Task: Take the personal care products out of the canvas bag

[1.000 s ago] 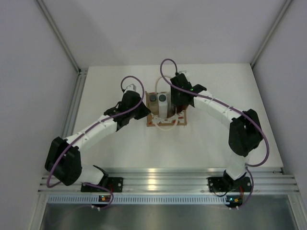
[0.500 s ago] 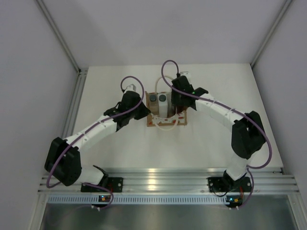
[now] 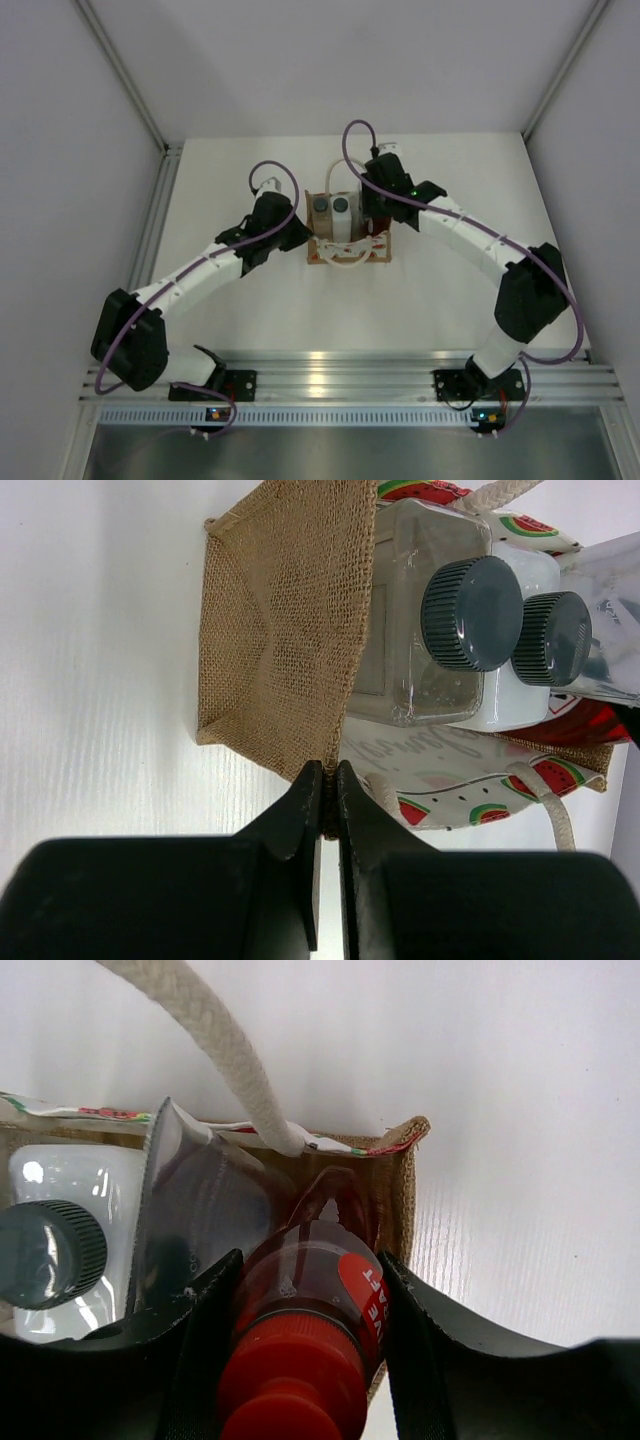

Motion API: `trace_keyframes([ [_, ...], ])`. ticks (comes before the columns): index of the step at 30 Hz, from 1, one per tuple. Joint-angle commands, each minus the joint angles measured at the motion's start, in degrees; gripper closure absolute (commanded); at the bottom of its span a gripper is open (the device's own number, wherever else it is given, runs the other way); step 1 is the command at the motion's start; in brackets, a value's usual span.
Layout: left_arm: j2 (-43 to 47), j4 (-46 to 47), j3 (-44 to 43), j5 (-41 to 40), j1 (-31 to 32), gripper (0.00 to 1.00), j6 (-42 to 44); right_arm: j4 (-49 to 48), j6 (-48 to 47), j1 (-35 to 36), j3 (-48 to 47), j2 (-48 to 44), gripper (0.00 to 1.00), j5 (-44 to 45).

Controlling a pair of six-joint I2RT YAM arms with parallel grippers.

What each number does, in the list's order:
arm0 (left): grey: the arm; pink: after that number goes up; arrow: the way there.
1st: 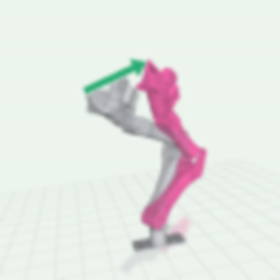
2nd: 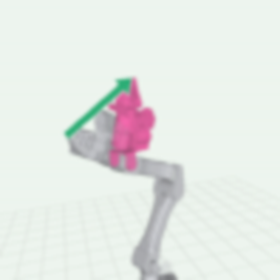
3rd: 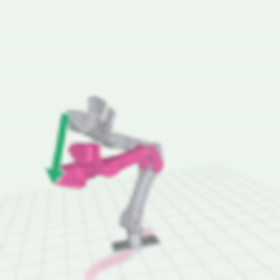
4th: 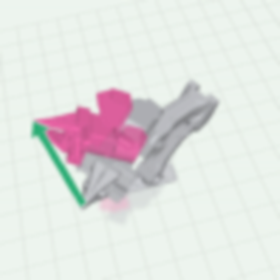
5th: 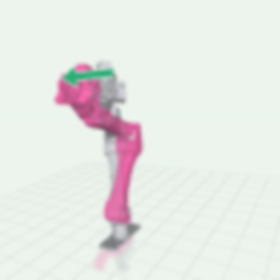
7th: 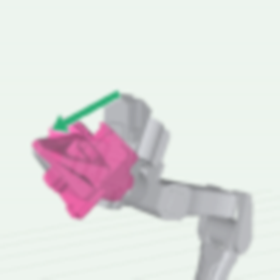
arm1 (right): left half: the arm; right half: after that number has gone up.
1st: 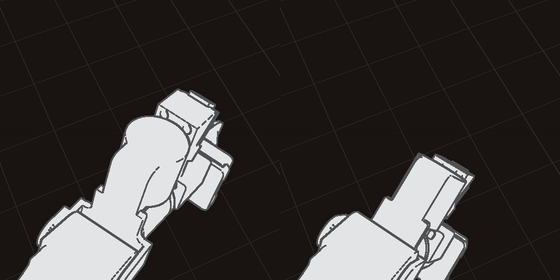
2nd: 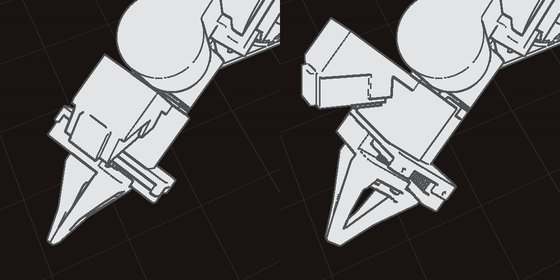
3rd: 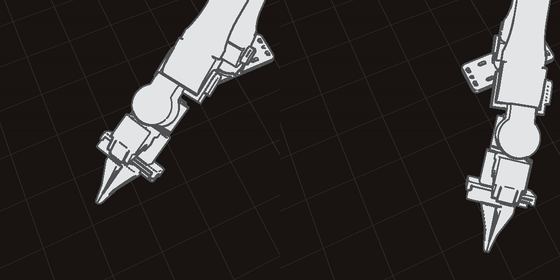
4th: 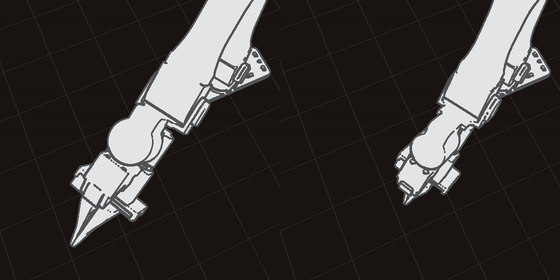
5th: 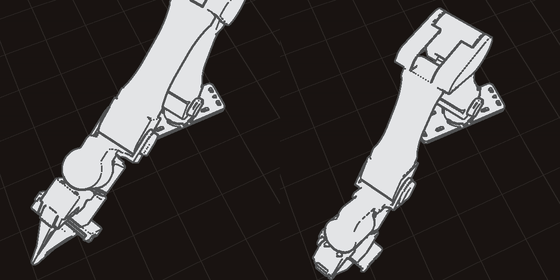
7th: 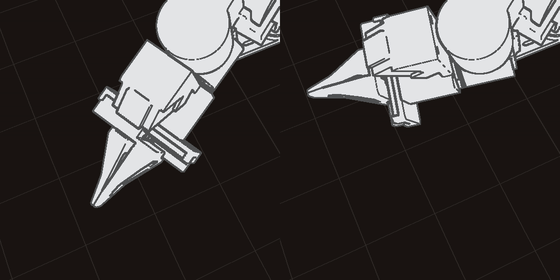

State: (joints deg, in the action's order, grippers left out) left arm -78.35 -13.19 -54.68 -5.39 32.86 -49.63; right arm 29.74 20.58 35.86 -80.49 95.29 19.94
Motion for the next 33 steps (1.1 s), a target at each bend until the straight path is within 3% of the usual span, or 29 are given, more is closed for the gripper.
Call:
trace_keyframes([
  [1,1.5,1.6,0.8,-2.0,0.4,1.00,-0.9,-0.8,-2.1,0.7,-6.5,-5.9,1.00,2.2],
  [13,0.5,1.7,0.8,-1.6,0.4,1.00,-1.6,13.1,-4.7,-0.1,-20.5,-11.3,1.00,3.6],
  [22,0.7,1.6,0.6,-1.5,0.4,1.00,-1.6,17.6,-5.4,-8.4,-24.3,-18.2,1.00,1.6],
  [25,0.7,1.7,0.4,-1.3,0.4,1.00,-1.7,16.9,-5.7,-14.1,-20.7,-19.5,1.00,-1.1],
  [33,0.5,1.7,0.4,-0.7,0.4,1.00,-1.6,-8.1,-5.9,-21.4,8.5,-26.7,1.00,-10.2],
])
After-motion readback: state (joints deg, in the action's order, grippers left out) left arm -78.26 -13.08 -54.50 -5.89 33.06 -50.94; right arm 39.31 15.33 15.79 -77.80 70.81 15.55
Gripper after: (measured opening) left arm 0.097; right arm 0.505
